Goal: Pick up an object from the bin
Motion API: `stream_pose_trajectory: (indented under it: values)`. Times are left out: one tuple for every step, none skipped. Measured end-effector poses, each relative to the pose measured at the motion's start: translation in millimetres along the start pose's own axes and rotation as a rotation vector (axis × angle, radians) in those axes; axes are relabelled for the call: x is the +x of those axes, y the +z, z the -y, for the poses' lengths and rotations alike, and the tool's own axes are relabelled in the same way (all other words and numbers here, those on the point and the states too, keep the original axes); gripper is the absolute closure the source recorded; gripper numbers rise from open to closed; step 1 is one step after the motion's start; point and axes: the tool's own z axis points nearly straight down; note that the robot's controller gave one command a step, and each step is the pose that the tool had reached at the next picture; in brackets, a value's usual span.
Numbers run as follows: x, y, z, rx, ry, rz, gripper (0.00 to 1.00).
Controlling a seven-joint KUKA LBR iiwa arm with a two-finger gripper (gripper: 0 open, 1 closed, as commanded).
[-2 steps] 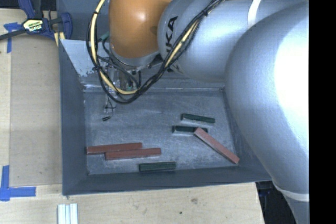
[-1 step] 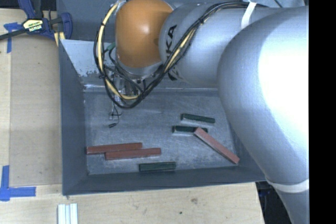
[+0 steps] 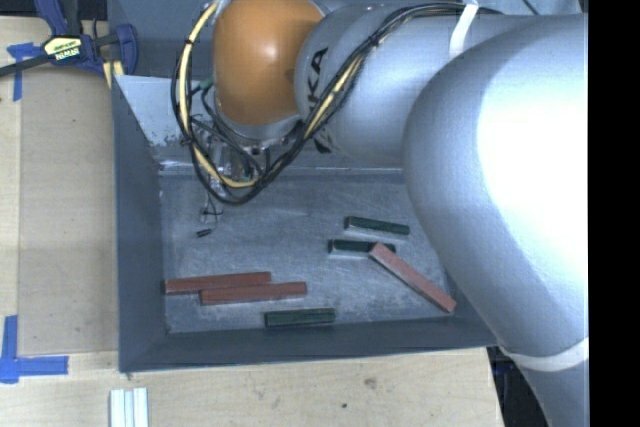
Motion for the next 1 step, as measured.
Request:
stream_pose_trajectory:
  values:
    - [3.5,-5.9,49.5,0.000,-0.021,-0.002,0.00]
